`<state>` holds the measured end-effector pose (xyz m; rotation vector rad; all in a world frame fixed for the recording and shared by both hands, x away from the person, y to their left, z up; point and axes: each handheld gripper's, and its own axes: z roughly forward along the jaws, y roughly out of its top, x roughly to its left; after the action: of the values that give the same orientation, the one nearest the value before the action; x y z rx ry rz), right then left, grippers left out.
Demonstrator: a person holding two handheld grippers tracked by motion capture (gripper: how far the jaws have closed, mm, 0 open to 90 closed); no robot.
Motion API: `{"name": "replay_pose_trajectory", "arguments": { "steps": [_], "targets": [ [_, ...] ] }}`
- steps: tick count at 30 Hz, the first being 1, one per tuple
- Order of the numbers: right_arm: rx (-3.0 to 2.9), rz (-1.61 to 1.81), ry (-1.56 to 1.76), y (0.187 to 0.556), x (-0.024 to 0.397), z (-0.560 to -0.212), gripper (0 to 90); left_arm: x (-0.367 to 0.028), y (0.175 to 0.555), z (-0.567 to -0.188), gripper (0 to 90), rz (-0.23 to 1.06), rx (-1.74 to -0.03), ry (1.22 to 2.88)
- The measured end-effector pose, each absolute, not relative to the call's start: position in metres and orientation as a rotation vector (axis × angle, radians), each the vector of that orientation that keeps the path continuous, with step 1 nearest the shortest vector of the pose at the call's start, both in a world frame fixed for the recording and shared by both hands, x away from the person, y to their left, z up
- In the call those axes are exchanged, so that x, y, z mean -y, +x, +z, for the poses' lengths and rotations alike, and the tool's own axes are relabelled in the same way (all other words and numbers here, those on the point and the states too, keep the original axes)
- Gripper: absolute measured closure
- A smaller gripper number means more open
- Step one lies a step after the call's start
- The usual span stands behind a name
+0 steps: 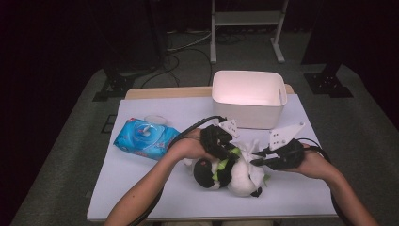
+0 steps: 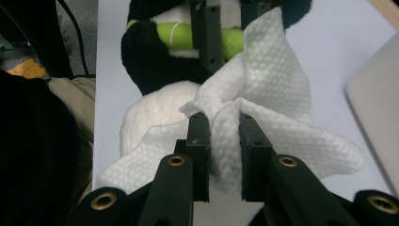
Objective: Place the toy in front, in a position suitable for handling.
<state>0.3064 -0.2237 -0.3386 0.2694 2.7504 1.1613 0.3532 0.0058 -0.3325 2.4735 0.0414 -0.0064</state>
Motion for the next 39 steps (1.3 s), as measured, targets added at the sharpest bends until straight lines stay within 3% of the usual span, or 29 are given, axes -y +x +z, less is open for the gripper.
{"name": "replay_pose_trajectory", "arguments": {
  "steps": [9,26,39],
  "targets": [
    [-2.787,1.181,0.259,0.31,0.206,-0.35,76.8,-0.025,0.349,-0.34,65.4,-0.036,-0.079,2.439],
    [-2.8,1.188,0.302,0.303,0.218,-0.356,77.4,-0.047,0.343,-0.331,59.4,-0.023,-0.095,2.409],
    [-2.819,1.151,0.345,0.301,0.23,-0.361,77.4,-0.091,0.34,-0.352,56.2,-0.017,-0.195,2.393]
  ]
}}
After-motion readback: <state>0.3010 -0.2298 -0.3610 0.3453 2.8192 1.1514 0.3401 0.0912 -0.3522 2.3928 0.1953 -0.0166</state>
